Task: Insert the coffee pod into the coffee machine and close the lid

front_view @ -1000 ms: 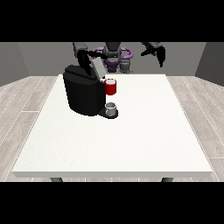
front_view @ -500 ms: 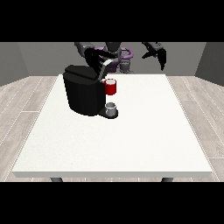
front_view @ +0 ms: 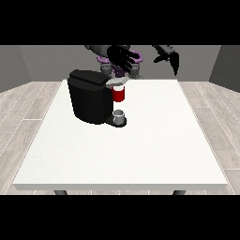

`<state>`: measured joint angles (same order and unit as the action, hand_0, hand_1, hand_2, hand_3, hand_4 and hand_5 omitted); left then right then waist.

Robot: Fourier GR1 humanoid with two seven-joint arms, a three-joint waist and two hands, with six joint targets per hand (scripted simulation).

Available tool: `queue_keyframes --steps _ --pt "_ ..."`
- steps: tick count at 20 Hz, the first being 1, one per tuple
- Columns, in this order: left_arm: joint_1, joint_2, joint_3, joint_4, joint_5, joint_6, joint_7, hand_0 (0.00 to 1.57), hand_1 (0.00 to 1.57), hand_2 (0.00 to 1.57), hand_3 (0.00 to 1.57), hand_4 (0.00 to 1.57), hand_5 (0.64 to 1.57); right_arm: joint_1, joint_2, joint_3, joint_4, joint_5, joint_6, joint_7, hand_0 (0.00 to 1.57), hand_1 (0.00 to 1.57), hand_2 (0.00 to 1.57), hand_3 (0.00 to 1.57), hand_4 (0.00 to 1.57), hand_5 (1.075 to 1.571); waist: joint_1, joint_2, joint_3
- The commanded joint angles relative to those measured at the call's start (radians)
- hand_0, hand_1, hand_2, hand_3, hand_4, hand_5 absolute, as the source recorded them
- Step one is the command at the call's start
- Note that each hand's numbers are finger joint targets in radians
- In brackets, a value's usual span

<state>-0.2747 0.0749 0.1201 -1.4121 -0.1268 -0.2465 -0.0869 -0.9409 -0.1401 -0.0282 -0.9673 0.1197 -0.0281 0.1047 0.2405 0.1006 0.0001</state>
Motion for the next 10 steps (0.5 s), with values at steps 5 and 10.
queue_keyframes --steps 5,10 --pt "-0.036 0.018 0.008 -0.008 0.019 -0.007 -0.024 0.00 0.00 0.00 0.00 0.39 1.571 -0.170 -0.023 -0.008 0.055 0.060 -0.029 0.008 0.00 0.00 0.00 0.00 0.27 1.571 0.050 0.067 -0.0004" --pt "-0.012 0.006 -0.013 -0.031 0.010 0.004 -0.039 0.00 0.00 0.00 0.00 0.40 1.571 -0.203 -0.022 -0.015 0.097 0.056 0.008 0.000 0.00 0.00 0.00 0.00 0.10 1.571 0.060 0.067 -0.0003"
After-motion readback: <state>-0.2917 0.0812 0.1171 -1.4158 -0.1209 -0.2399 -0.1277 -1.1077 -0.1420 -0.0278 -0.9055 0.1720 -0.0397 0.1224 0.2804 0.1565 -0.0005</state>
